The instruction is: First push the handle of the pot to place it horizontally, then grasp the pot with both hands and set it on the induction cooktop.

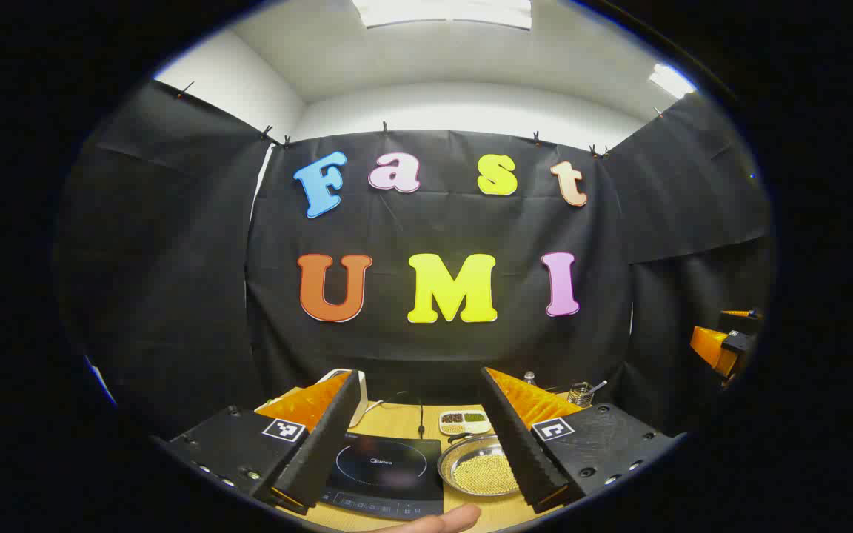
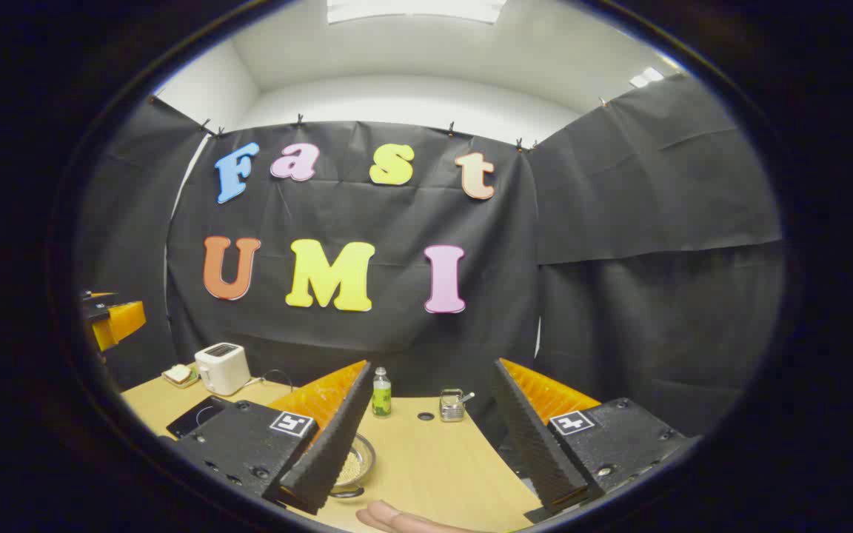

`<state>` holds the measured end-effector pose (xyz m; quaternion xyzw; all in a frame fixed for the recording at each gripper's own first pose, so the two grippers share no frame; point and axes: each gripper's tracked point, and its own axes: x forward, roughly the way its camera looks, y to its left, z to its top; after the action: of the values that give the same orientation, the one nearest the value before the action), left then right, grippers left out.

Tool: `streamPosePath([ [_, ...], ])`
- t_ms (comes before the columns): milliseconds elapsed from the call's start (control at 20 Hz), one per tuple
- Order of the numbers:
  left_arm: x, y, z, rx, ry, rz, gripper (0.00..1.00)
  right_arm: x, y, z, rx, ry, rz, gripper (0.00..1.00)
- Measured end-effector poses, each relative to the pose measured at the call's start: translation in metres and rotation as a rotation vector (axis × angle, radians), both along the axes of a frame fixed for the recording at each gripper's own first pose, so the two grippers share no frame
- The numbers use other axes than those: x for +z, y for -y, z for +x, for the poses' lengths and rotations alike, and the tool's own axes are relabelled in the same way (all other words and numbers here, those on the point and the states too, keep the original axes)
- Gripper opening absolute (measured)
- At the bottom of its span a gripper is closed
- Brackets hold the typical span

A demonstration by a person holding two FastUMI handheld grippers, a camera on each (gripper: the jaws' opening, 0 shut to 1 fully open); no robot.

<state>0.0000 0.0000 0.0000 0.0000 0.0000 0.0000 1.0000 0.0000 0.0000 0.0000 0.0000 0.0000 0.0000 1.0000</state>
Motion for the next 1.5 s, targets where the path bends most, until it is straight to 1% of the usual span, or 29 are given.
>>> streamPosePath([
  [50,0.000,0.000,0.000,-0.001,-0.001,0.005,0.87,-0.001,0.002,0.001,-0.002,-0.001,0.006,0.96],
  [100,-0.001,-0.001,0.000,0.000,-0.002,0.011,0.87,-0.002,0.004,0.001,-0.004,-0.005,0.009,0.96],
  [150,-0.001,-0.002,0.000,0.002,-0.004,0.015,0.95,-0.002,0.005,0.002,-0.005,-0.006,0.013,0.96],
  [450,0.005,-0.001,-0.006,0.000,0.008,-0.005,0.95,0.008,0.008,0.004,-0.008,0.030,0.014,0.96],
  [500,0.008,-0.003,-0.007,0.007,0.020,-0.009,0.95,0.008,0.005,0.003,-0.002,0.028,0.015,1.00],
  [550,0.010,-0.007,-0.008,0.019,0.029,-0.013,0.95,0.007,0.004,0.004,0.000,0.028,0.016,0.96],
  [600,0.009,-0.009,-0.008,0.027,0.028,-0.017,0.95,0.007,0.004,0.004,0.001,0.028,0.014,1.00],
  [650,0.006,-0.009,-0.009,0.026,0.020,-0.019,1.00,0.005,0.003,0.005,0.004,0.027,0.012,1.00],
  [700,0.003,-0.010,-0.009,0.027,0.009,-0.024,0.95,0.003,0.001,0.006,0.009,0.027,0.007,1.00],
  [750,0.000,-0.011,-0.009,0.029,-0.001,-0.025,0.95,0.001,-0.001,0.008,0.011,0.025,0.003,1.00],
  [800,-0.002,-0.013,-0.009,0.030,-0.004,-0.025,0.95,-0.002,-0.005,0.009,0.017,0.019,0.002,0.96],
  [850,-0.003,-0.014,-0.008,0.030,-0.003,-0.020,0.95,-0.008,-0.012,0.009,0.034,0.007,-0.002,1.00],
  [900,-0.003,-0.014,-0.007,0.026,0.003,-0.016,0.95,-0.015,-0.019,0.010,0.055,-0.010,-0.009,0.96],
  [950,-0.003,-0.012,-0.007,0.020,0.006,-0.012,0.95,-0.022,-0.026,0.013,0.074,-0.019,-0.019,0.97],
  [1000,-0.004,-0.012,-0.007,0.018,0.007,-0.006,0.96,-0.028,-0.032,0.015,0.091,-0.030,-0.027,1.00],
  [1050,-0.005,-0.012,-0.008,0.023,0.009,0.002,0.96,-0.038,-0.039,0.016,0.112,-0.049,-0.033,1.00],
  [1100,-0.005,-0.012,-0.010,0.027,0.012,0.009,0.96,-0.046,-0.047,0.019,0.139,-0.065,-0.034,0.96],
  [1200,-0.005,-0.006,-0.011,0.022,0.014,0.021,0.96,-0.060,-0.067,0.022,0.207,-0.092,-0.038,0.98],
  [1300,-0.007,-0.004,-0.014,0.018,0.018,0.035,0.96,-0.073,-0.084,0.024,0.275,-0.116,-0.036,0.81],
  [1350,-0.009,-0.004,-0.016,0.022,0.018,0.041,0.96,-0.081,-0.092,0.025,0.304,-0.131,-0.051,0.64],
  [1400,-0.010,-0.005,-0.018,0.024,0.016,0.043,0.96,-0.088,-0.098,0.027,0.325,-0.151,-0.063,0.55],
  [1450,-0.012,-0.003,-0.019,0.023,0.014,0.041,0.96,-0.098,-0.103,0.028,0.337,-0.177,-0.059,0.31],
  [1500,-0.014,-0.003,-0.022,0.020,0.013,0.034,0.96,-0.108,-0.106,0.030,0.338,-0.206,-0.045,0.20],
])
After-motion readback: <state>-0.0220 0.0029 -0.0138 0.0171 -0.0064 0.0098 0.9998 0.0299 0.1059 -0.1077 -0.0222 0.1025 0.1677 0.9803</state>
